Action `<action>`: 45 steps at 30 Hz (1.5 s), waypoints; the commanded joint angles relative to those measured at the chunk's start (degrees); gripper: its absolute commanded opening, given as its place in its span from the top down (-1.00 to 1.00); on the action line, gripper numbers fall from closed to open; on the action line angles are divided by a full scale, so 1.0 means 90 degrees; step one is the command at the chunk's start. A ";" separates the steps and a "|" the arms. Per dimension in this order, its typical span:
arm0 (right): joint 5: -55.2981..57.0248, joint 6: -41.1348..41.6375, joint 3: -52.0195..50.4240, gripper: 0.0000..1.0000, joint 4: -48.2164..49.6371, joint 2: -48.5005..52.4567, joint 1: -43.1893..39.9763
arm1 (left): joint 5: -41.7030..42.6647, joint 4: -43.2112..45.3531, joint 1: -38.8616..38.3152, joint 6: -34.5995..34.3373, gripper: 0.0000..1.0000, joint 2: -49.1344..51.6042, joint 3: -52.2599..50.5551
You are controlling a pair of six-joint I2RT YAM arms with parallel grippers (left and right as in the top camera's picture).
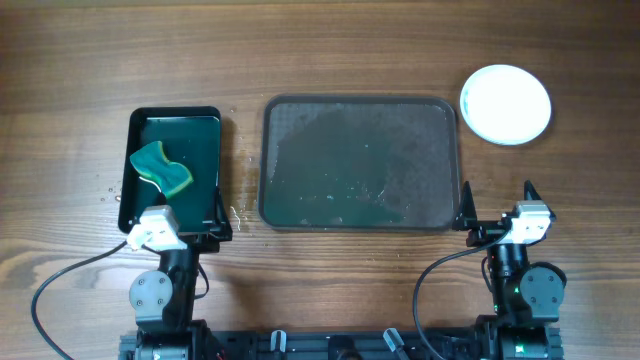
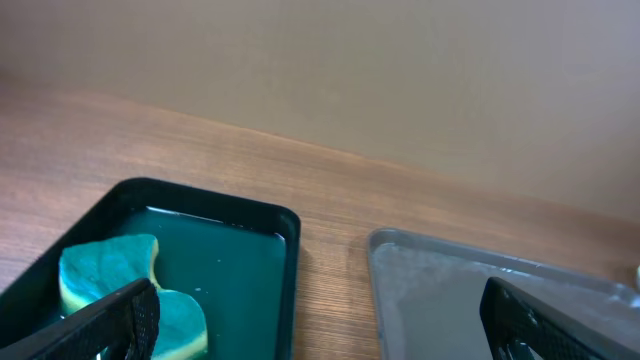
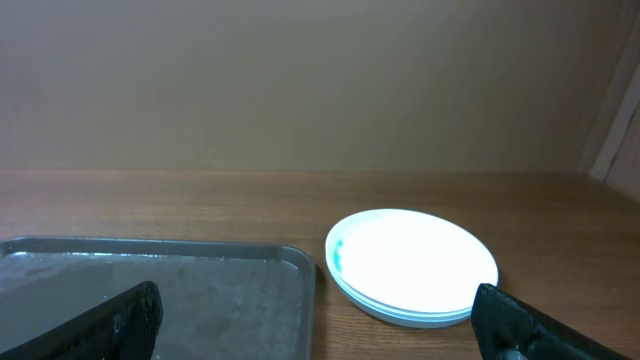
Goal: Clean dirty plates on tray and stack at the side
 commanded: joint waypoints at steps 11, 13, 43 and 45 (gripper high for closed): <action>0.0022 0.0092 -0.0007 -1.00 0.0022 -0.0036 0.0022 | -0.0046 -0.0053 -0.0041 0.1151 -1.00 -0.0066 -0.0036; 0.0022 0.0095 -0.0007 -0.99 0.0022 -0.0036 0.0022 | -0.0061 -0.0053 -0.0041 0.1163 -1.00 -0.0066 -0.0036; 0.0022 0.0092 -0.0007 -0.99 0.0024 -0.0036 0.0022 | -0.0068 -0.0032 -0.0041 0.1158 -1.00 -0.0056 -0.0036; 0.0022 0.0095 -0.0007 -0.99 0.0022 -0.0036 0.0022 | -0.0068 -0.0032 -0.0041 0.1158 -1.00 -0.0056 -0.0036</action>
